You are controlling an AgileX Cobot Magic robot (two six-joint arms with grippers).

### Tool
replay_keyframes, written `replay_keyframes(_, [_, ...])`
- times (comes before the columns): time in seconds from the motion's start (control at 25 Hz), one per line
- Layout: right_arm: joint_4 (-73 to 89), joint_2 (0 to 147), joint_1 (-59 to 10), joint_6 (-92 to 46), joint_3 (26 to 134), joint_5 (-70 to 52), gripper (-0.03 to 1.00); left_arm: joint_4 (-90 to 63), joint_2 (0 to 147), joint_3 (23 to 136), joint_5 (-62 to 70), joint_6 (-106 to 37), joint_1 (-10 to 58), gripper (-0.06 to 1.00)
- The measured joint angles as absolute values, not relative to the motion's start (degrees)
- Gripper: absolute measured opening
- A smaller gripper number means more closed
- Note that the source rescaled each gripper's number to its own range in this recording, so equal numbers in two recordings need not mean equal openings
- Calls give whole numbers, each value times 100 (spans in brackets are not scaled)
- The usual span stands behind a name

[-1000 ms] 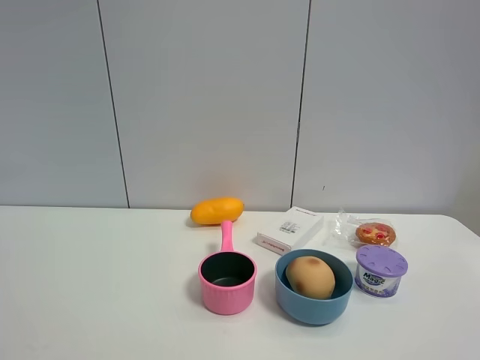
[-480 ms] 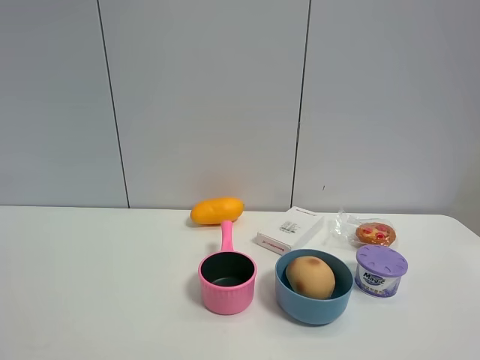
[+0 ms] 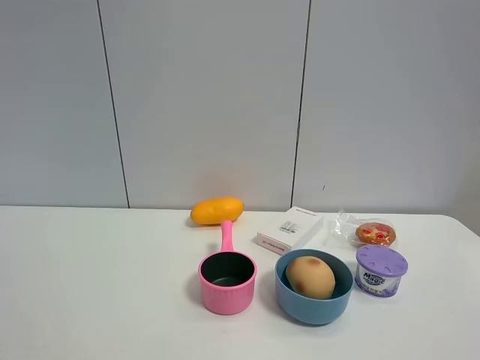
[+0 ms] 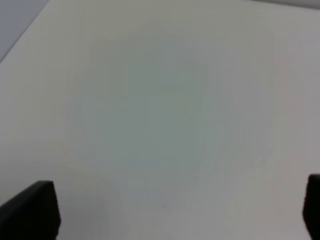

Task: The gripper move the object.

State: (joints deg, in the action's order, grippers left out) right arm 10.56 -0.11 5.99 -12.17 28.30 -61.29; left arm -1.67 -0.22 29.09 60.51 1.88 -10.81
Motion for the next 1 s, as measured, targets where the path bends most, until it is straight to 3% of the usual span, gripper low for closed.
replay_keyframes(1.0, [1056,-11,599,-1217,2830,-6129,100,-299,-22,2906,6048,0,-1006,99])
